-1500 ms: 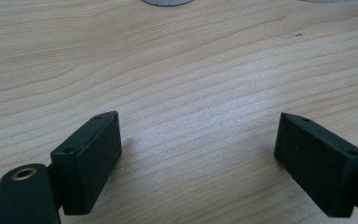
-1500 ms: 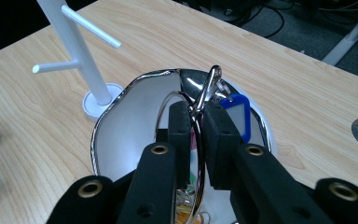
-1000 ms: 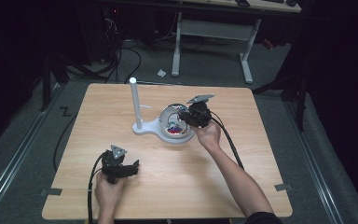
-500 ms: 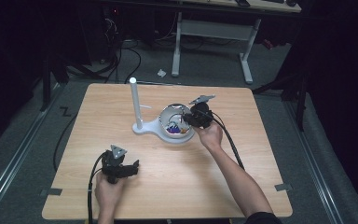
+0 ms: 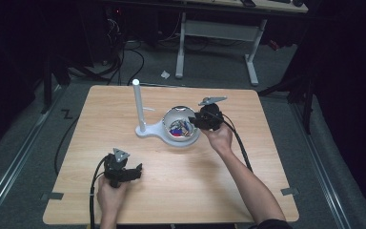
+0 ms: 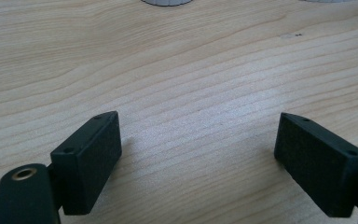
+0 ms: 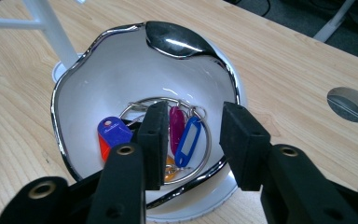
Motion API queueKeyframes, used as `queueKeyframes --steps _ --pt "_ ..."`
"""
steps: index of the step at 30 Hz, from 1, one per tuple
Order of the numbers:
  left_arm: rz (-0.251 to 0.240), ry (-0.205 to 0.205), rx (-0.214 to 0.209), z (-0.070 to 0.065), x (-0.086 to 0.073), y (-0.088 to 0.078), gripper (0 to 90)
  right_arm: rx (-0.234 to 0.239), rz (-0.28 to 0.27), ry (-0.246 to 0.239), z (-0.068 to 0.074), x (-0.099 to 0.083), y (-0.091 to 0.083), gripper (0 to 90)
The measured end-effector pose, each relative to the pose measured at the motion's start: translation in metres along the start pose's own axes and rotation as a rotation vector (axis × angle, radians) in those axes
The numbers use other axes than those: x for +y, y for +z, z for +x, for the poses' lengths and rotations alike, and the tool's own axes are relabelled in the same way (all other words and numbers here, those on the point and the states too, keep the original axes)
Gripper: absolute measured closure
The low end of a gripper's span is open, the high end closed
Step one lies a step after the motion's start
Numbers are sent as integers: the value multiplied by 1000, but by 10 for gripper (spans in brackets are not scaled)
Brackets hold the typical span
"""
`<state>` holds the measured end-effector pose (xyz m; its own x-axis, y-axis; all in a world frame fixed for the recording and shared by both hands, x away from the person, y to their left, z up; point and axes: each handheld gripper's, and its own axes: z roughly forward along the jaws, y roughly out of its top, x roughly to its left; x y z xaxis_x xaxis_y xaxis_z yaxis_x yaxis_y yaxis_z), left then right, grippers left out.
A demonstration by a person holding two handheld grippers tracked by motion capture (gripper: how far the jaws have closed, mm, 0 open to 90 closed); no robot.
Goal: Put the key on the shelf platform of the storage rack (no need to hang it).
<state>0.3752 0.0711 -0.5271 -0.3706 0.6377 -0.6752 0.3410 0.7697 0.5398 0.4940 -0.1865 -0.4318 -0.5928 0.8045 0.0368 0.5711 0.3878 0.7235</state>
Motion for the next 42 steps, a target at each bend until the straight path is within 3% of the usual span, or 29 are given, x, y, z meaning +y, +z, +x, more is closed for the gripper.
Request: queueKeyframes --steps 8,28,42 --pt "3 0 0 0 0 0 151 19 -23 11 -5 -1 -13 543" --pt "0 9 -3 1 0 0 151 43 -95 54 -14 -2 -47 486" --pt "0 7 -3 0 0 0 151 14 -131 91 -26 -15 -71 488"
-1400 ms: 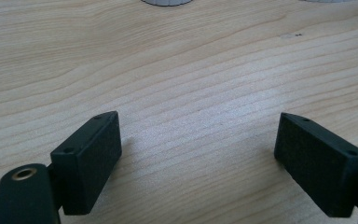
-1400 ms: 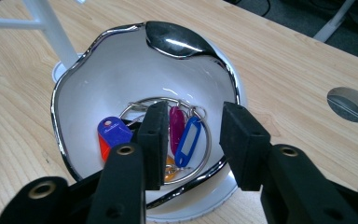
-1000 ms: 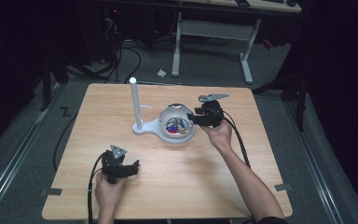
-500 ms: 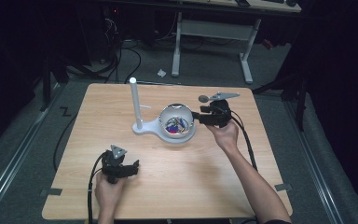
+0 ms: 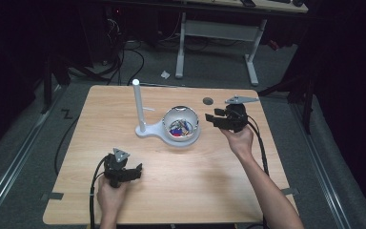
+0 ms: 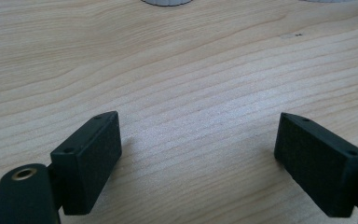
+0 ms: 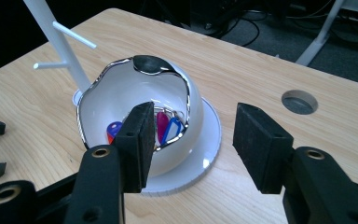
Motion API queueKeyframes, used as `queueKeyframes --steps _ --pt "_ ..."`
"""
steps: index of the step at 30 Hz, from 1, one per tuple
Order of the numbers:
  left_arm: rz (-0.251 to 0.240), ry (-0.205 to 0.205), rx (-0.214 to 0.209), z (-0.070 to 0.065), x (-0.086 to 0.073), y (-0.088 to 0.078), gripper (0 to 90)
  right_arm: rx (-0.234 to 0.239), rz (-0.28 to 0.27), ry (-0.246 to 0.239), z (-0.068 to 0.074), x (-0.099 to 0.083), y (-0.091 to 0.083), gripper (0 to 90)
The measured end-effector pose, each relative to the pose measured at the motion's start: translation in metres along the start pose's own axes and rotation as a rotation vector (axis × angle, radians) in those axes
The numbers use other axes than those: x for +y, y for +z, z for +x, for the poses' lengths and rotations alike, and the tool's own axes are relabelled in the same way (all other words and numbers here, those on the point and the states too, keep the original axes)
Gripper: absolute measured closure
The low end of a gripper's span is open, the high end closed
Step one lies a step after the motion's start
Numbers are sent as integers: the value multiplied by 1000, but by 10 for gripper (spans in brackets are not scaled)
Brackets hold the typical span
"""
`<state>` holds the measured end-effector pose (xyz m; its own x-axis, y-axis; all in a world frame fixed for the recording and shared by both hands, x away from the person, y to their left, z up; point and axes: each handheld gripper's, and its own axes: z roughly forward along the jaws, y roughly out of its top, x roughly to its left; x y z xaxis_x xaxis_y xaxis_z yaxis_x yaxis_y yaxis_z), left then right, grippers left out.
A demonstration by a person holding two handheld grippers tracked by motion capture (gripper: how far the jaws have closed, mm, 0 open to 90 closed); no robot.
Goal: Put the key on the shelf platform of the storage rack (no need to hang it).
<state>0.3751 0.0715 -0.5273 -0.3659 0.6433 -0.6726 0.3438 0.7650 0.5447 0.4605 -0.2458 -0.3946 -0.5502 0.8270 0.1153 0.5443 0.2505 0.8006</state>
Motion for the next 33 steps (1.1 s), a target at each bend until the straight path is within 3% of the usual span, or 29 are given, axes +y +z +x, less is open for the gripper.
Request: queueKeyframes --steps 11,33 --pt "0 0 0 0 0 0 151 -21 -19 -7 -3 -4 -27 477" --pt "-1 1 0 0 0 0 151 -63 -25 37 -14 -33 -80 477"
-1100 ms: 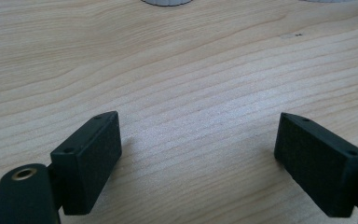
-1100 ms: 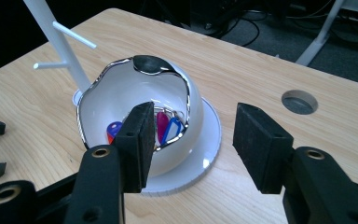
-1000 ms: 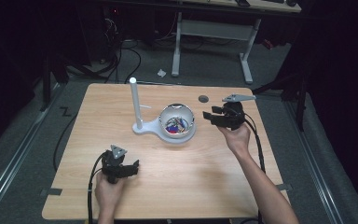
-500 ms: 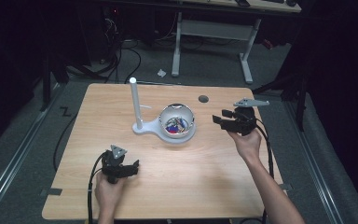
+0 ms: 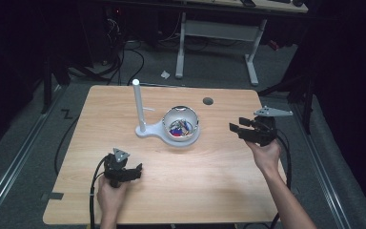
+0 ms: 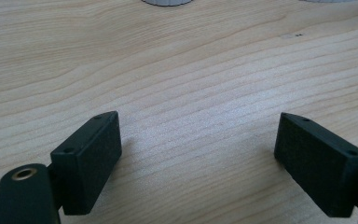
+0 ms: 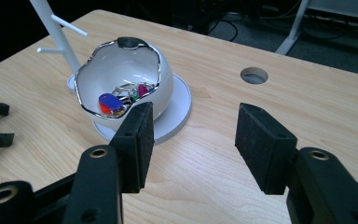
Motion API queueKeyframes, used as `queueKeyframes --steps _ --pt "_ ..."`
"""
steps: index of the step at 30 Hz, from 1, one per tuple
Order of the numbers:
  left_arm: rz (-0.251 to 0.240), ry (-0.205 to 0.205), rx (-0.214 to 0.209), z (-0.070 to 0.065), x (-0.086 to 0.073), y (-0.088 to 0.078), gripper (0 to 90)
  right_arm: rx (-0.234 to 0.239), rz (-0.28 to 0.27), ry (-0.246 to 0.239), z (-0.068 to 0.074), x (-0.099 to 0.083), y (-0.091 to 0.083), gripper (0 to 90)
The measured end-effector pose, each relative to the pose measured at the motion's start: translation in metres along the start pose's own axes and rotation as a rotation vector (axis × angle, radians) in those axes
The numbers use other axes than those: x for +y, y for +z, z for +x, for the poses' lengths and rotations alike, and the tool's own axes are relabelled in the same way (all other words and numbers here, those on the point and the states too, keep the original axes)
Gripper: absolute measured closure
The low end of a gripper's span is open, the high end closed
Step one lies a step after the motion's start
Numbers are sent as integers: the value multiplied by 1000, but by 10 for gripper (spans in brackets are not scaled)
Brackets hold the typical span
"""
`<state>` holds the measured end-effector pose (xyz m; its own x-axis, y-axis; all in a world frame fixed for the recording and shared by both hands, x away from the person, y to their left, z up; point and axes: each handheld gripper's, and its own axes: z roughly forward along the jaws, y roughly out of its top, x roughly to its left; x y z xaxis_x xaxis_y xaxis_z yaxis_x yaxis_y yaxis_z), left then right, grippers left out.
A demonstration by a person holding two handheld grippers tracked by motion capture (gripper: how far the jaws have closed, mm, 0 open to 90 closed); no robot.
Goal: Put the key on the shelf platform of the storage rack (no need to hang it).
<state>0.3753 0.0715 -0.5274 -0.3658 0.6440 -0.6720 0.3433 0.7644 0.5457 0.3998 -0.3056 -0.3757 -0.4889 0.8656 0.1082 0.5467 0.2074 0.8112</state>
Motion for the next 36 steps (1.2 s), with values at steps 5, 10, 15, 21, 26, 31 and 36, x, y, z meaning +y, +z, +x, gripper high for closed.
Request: queueKeyframes --steps 5,10,15,21,26,31,36 --pt "0 -1 1 0 0 0 151 -8 -9 11 -1 -12 -9 479" --pt "0 -1 1 0 0 0 151 -16 -22 26 -3 -25 -19 479" --pt "0 3 0 0 0 0 151 -24 -27 29 -2 -33 -25 476" --pt "0 4 0 0 0 0 151 -17 -28 30 2 -40 -26 476" --pt "-1 -1 1 0 0 0 151 -14 -27 27 5 -45 -26 476" --pt "0 3 0 0 0 0 151 -6 -27 31 7 -53 -25 474" --pt "-1 -2 1 0 0 0 151 2 -26 43 8 -60 -22 473"
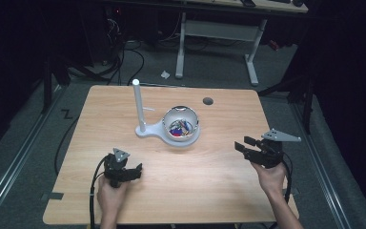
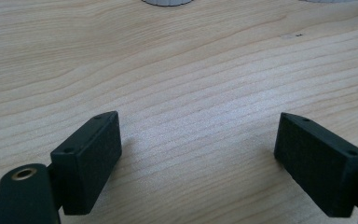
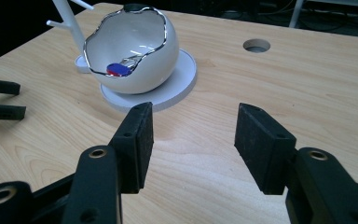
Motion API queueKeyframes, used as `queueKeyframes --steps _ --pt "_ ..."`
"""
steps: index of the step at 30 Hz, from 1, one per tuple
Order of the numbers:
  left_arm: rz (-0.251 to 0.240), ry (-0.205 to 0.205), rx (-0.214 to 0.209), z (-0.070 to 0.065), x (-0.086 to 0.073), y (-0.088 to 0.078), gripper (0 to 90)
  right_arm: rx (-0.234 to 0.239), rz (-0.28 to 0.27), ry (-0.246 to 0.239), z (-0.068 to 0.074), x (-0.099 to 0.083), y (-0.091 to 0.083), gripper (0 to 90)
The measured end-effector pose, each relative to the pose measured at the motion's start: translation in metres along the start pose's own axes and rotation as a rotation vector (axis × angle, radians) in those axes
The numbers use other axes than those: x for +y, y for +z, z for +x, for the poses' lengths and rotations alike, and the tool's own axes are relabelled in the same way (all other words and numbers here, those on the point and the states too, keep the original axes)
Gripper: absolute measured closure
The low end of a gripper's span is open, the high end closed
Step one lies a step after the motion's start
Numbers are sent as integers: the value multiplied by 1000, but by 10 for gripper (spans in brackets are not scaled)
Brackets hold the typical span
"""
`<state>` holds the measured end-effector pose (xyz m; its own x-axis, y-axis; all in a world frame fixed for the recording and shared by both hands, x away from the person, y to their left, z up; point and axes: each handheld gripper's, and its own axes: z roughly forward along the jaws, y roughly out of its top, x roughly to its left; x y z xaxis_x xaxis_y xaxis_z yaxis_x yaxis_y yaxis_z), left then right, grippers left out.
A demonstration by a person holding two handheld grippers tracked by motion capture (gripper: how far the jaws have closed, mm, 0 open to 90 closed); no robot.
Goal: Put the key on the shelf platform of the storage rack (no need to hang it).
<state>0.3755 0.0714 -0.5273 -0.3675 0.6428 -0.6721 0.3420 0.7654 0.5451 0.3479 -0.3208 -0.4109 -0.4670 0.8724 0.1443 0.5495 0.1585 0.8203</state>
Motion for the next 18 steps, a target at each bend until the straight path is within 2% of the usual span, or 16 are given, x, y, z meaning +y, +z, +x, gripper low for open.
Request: queueKeyframes --steps 14,18 --pt "0 2 -1 0 0 0 151 15 21 9 8 -20 15 453" --pt "1 3 -1 0 0 0 151 8 31 -4 10 -24 21 446"
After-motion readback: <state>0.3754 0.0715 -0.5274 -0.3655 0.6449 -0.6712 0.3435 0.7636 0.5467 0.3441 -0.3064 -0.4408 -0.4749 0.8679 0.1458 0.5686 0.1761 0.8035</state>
